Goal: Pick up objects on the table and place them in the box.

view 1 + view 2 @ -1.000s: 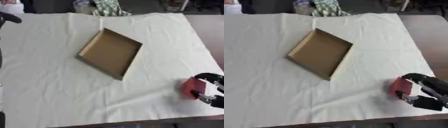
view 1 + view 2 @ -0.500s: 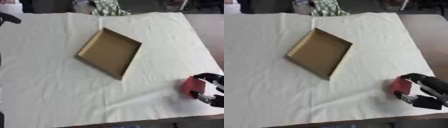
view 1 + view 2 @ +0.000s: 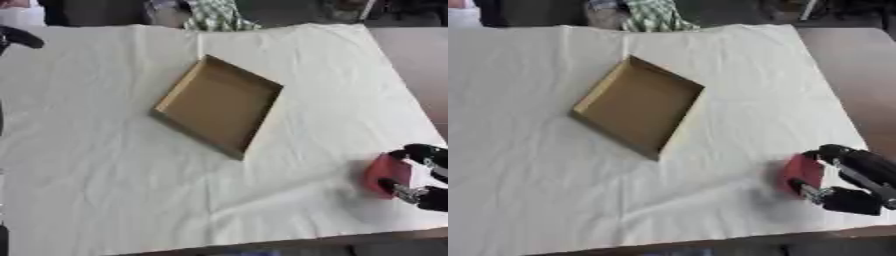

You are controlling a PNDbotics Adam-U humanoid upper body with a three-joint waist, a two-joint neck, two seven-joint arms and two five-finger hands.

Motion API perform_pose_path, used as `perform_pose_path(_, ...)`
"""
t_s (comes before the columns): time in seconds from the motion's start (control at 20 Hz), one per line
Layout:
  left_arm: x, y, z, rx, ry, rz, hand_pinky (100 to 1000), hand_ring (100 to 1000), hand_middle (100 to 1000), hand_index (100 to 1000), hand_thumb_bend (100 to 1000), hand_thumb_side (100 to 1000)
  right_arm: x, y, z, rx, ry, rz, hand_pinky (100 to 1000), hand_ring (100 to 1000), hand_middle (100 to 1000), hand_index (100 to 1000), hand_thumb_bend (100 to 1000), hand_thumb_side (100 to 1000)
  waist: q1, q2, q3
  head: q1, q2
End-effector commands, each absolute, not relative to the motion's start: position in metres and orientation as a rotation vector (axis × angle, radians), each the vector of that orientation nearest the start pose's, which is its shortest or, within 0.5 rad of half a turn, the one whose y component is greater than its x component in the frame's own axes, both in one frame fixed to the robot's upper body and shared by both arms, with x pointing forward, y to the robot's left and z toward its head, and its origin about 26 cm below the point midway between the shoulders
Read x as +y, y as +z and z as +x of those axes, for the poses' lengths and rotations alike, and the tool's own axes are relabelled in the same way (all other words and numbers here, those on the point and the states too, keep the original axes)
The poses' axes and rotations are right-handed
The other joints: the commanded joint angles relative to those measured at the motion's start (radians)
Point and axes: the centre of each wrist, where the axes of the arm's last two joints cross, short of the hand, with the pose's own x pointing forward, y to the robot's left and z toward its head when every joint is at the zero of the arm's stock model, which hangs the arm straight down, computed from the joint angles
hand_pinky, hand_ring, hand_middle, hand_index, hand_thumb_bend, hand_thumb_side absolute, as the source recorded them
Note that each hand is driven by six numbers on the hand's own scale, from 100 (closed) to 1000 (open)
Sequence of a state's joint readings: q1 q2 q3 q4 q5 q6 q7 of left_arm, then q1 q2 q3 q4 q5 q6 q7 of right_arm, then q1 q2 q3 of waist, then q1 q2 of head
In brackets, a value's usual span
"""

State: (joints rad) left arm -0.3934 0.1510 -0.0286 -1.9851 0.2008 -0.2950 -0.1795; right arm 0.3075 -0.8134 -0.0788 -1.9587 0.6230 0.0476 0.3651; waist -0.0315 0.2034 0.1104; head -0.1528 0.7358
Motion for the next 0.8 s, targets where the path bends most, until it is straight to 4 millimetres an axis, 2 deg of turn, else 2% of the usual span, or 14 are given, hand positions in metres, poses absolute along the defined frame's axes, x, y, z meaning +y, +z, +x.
perform_pose_path(0.05,0.2131,0.2184,0.3074,3.51,0.509,0.512,577,840,768,748,100,644,-0.3997,0.1224,0.2108,-1.08,1.314,-0.831,944,975,753,924,335,970,0.001,-0.009,0.001,-0.005,-0.01)
perform_pose_path(0.8,0.2115,0.2192,0.3075,3.502,0.524,0.524,577,842,768,746,100,642,-0.3984,0.1175,0.2193,-1.071,1.367,-0.771,945,977,740,937,339,933,0.004,-0.007,0.008,-0.013,-0.01)
